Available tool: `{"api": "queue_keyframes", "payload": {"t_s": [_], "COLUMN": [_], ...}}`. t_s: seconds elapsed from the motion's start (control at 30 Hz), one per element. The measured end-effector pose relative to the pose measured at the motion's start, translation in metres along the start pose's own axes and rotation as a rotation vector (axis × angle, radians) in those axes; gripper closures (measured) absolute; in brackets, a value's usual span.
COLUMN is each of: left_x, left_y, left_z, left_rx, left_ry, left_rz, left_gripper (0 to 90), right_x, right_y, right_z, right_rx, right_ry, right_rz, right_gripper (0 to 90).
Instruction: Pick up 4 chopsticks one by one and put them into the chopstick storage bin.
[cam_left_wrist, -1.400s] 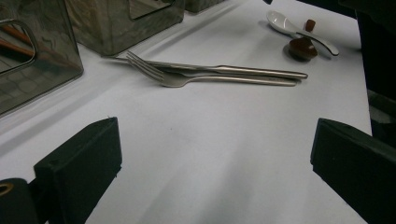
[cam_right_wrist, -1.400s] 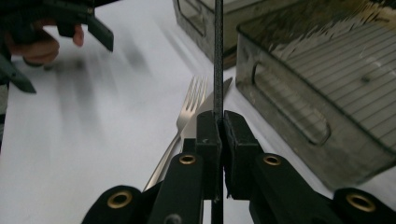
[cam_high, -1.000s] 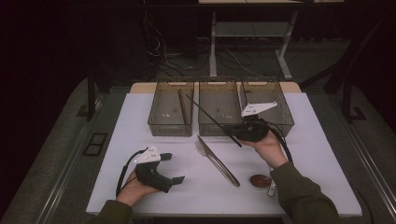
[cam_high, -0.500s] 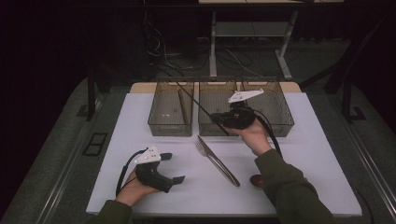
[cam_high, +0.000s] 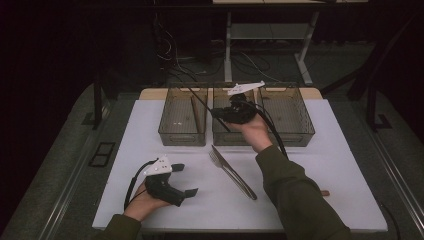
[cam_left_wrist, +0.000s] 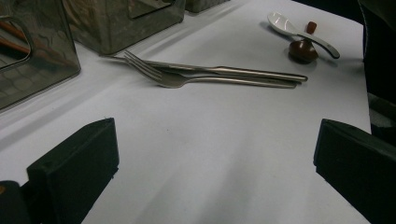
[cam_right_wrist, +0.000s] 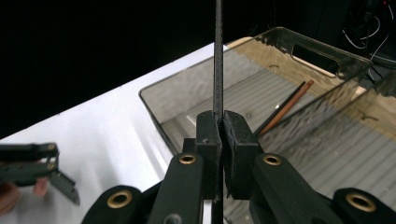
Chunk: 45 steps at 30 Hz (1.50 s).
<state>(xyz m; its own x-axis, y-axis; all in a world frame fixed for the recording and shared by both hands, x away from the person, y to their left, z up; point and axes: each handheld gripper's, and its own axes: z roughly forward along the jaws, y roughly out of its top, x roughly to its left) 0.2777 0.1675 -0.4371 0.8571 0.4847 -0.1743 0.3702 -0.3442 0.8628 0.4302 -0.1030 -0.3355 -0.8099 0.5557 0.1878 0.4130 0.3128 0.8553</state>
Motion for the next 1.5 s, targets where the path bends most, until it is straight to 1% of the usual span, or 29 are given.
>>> {"api": "queue_keyframes", "payload": {"t_s": [0.2, 0.37, 0.57, 0.77, 0.8, 0.83, 0.87, 0.9, 1.07, 1.13, 1.17, 1.23, 1.37, 1.43, 1.5], "left_x": [0.0, 0.0, -0.001, -0.001, 0.0, -0.001, -0.001, -0.001, -0.001, -0.001, -0.001, -0.001, -0.002, -0.002, -0.001], "left_y": [0.0, 0.0, 0.0, 0.001, 0.001, 0.001, 0.001, 0.001, 0.001, 0.001, 0.001, 0.001, 0.001, 0.001, 0.001], "left_z": [-0.001, -0.001, -0.001, -0.001, -0.001, -0.001, -0.001, -0.001, -0.001, -0.001, -0.001, 0.0, 0.0, 0.0, 0.0], "left_rx": [-0.001, -0.004, -0.012, -0.011, -0.011, -0.012, -0.013, -0.013, -0.017, -0.016, -0.015, -0.015, -0.014, -0.013, -0.009], "left_ry": [-0.004, -0.007, -0.014, -0.02, -0.021, -0.022, -0.022, -0.023, -0.026, -0.027, -0.027, -0.027, -0.027, -0.026, -0.027], "left_rz": [-0.002, -0.004, -0.002, -0.004, 0.002, -0.003, 0.0, 0.001, -0.007, -0.007, -0.007, -0.008, -0.006, -0.007, -0.003], "left_gripper": [0.0, 0.0, 0.0, 0.0, 0.0, 0.0, 0.0, 0.0, 0.0, 0.0, 0.0, 0.0, 0.0, 0.0, 0.0], "right_x": [0.002, 0.003, 0.005, 0.005, 0.005, 0.005, 0.004, 0.004, 0.001, 0.0, 0.001, 0.002, 0.002, 0.002, 0.003], "right_y": [0.013, 0.024, 0.029, 0.028, 0.027, 0.026, 0.024, 0.023, 0.013, 0.009, 0.009, 0.01, 0.01, 0.01, 0.01], "right_z": [0.021, 0.038, 0.062, 0.089, 0.093, 0.097, 0.101, 0.104, 0.12, 0.125, 0.126, 0.126, 0.129, 0.13, 0.131], "right_rx": [-0.001, -0.017, -0.015, 0.016, 0.025, 0.036, 0.046, 0.056, 0.106, 0.126, 0.133, 0.138, 0.186, 0.197, 0.214], "right_ry": [-0.003, -0.006, -0.006, -0.019, -0.021, -0.029, -0.036, -0.038, -0.055, -0.055, -0.064, -0.06, -0.06, -0.056, -0.058], "right_rz": [-0.006, 0.002, 0.016, 0.028, 0.028, 0.028, 0.023, 0.027, 0.035, 0.035, 0.031, 0.027, 0.032, 0.036, 0.029], "right_gripper": [84.9, 84.9, 84.9, 84.8, 84.9, 84.8, 84.8, 84.9, 84.8, 84.8, 84.8, 84.8, 84.4, 84.0, 83.8]}}
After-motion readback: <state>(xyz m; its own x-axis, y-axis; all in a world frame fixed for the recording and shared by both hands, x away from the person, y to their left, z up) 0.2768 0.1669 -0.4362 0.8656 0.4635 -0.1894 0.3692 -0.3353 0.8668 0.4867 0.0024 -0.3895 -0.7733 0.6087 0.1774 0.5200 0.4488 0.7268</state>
